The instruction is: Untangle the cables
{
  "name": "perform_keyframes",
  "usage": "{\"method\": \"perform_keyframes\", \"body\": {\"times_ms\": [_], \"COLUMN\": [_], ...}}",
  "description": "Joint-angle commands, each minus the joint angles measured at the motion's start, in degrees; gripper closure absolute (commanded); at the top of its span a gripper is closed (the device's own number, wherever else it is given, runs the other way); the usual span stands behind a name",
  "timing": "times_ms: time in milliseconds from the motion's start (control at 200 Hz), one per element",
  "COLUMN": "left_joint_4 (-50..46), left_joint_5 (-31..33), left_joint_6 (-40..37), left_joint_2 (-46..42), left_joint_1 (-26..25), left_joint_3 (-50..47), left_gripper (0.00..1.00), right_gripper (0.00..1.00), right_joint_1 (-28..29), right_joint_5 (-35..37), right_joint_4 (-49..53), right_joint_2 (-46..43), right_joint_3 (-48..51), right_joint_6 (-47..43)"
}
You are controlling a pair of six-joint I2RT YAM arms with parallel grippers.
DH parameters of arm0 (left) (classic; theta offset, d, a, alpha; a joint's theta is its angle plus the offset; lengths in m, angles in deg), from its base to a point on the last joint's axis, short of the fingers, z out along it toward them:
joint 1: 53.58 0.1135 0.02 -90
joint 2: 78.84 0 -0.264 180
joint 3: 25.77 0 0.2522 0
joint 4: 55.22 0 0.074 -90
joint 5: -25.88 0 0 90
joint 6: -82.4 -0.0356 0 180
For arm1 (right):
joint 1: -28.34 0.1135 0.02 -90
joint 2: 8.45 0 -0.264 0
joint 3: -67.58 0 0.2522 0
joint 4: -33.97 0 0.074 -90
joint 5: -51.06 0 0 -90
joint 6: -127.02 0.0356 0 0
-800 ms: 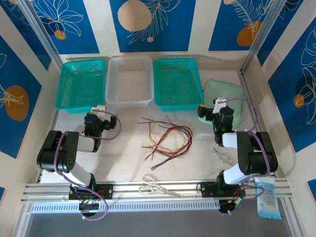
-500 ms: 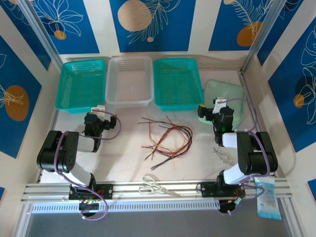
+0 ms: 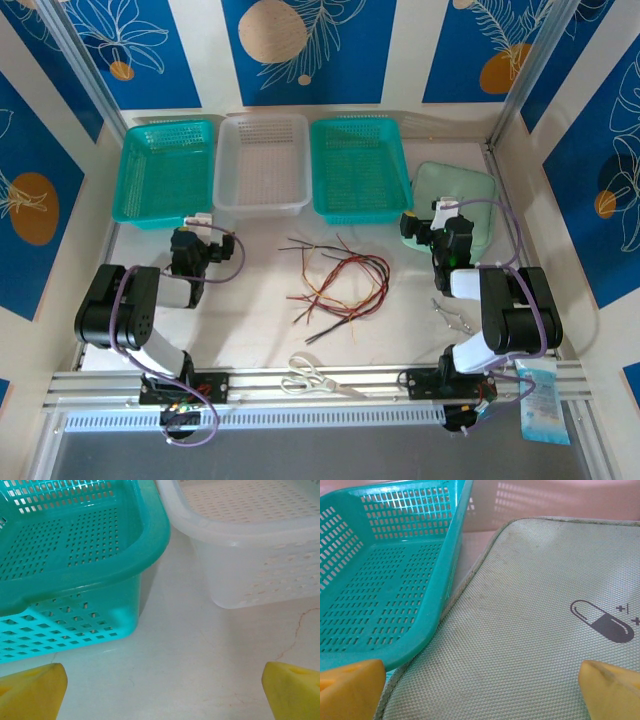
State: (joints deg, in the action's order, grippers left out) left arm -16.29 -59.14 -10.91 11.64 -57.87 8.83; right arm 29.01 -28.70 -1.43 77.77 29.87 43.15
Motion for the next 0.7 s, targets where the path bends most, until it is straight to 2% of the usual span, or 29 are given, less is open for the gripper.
{"method": "perform_keyframes", "body": {"times_ms": [0, 55, 120, 220, 330, 430, 565, 630, 695], "left_joint_4": [2.3, 5.5, 10.9, 16.8, 18.0, 17.9, 6.8, -5.0, -19.1], "left_joint_5": [1.3, 3.4, 5.4, 5.3, 8.8, 9.5, 12.5, 12.3, 10.6], "left_joint_6": [0.9, 1.6, 2.2, 2.1, 3.2, 2.3, 1.7, 3.7, 4.6], "left_joint_2": [-0.9, -1.3, -2.0, -2.1, -4.2, -7.7, -19.2, -26.7, -32.8], "left_joint_1": [-0.2, -0.3, -0.4, -0.4, -0.5, -1.3, -2.9, -2.9, -2.9], "left_joint_3": [0.1, -1.7, -4.8, -7.9, -9.6, -10.9, -10.1, -7.2, -2.7], "left_gripper": [0.01, 0.01, 0.01, 0.01, 0.01, 0.01, 0.01, 0.01, 0.01], "right_gripper": [0.01, 0.01, 0.01, 0.01, 0.01, 0.01, 0.01, 0.01, 0.01], "right_joint_1": [-0.1, -0.7, -2.4, -2.8, -3.0, -2.7, -2.1, -0.6, 1.8], "right_joint_5": [-1.4, -1.7, -5.3, -5.8, -6.3, -7.8, -6.0, -3.4, 2.6], "right_joint_4": [1.8, 2.1, 2.9, 2.9, 8.4, 14.0, 26.8, 33.5, 40.1], "right_joint_2": [0.6, -0.8, -3.2, -6.9, -13.1, -19.8, -27.0, -30.2, -33.2], "right_joint_3": [0.6, 1.1, 1.9, 3.5, 3.3, 2.2, -2.7, -5.1, -7.2], "right_joint_6": [0.4, 1.1, 2.0, 2.0, 1.9, -1.0, 0.8, 1.9, 4.9]}}
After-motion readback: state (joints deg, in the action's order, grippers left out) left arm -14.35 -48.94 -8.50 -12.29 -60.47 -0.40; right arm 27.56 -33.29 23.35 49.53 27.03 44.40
